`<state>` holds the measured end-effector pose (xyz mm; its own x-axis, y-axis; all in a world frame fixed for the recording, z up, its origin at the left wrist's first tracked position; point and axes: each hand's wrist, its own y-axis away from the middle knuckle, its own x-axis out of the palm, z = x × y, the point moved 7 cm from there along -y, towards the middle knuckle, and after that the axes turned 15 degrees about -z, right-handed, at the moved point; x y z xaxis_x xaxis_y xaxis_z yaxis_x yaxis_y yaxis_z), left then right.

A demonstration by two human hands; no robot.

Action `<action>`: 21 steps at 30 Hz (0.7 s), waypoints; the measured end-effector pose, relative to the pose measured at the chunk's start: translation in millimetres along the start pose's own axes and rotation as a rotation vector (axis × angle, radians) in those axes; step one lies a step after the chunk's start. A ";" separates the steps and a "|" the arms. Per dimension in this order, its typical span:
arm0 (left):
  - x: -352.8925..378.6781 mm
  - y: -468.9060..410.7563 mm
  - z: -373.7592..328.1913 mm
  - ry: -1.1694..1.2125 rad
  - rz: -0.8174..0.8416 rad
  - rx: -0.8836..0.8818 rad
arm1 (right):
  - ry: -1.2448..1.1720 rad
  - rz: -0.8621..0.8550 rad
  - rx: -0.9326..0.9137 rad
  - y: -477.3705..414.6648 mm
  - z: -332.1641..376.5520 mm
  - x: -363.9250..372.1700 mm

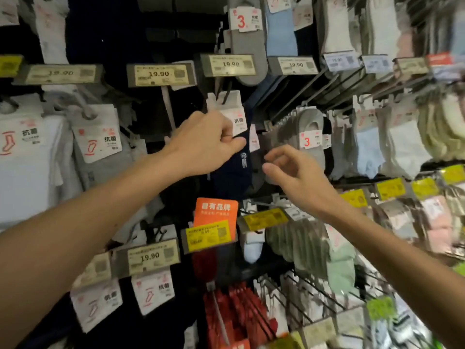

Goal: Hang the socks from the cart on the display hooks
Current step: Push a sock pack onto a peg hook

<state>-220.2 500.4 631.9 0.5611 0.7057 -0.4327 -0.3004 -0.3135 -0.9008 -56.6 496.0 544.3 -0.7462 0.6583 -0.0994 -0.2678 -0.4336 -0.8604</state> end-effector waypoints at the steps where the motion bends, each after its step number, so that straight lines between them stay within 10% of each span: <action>1: -3.9 12.8 -12.5 0.009 0.024 0.065 | 0.023 -0.012 0.018 23.3 3.6 -9.5; 9: 67.9 217.1 -101.4 0.220 0.521 0.483 | 0.425 0.000 0.347 308.7 -40.5 -89.2; 21: 196.2 577.1 -297.9 0.554 1.349 0.237 | 0.869 0.031 1.254 676.6 -79.9 -279.5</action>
<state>-53.7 268.7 16.3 -0.0387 -0.3726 -0.9272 -0.9083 -0.3737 0.1881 19.5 67.9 -50.0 -0.3033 0.5918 -0.7468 -0.9204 -0.3849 0.0688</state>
